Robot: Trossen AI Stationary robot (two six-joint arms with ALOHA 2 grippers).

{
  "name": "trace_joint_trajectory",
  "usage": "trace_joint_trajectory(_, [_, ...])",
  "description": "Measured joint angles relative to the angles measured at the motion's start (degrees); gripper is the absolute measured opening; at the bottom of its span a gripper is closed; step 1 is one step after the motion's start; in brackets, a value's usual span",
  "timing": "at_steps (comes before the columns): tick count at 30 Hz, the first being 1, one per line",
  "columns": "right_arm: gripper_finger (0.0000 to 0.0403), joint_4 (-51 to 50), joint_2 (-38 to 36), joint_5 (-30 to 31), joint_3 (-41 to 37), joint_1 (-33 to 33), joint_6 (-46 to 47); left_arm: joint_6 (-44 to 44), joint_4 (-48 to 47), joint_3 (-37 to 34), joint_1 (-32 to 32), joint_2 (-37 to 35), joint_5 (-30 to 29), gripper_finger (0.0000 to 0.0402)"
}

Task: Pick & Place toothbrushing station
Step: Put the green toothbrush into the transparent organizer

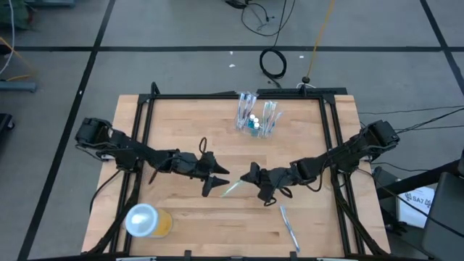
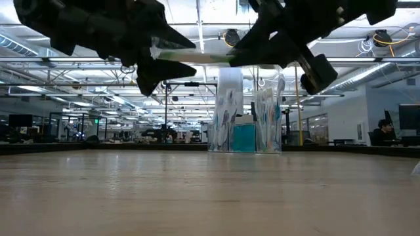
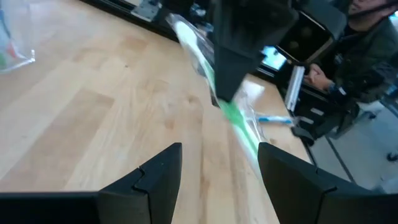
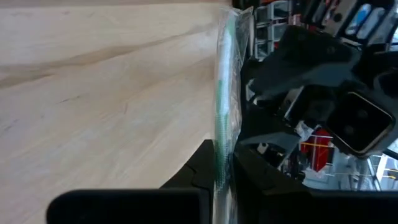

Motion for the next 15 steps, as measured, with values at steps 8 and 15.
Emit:
trace_joint_trajectory(8, [0.0019,-0.8,0.0,0.1,0.0,-0.3,-1.9,-2.9,4.5,2.7,1.0,5.7,3.2,0.0218])
trace_joint_trajectory(15, [0.0019,-0.6,0.0,3.3,0.0,-0.3,-1.8,-4.5,4.3,7.8,1.0,11.3,8.4,0.0218])
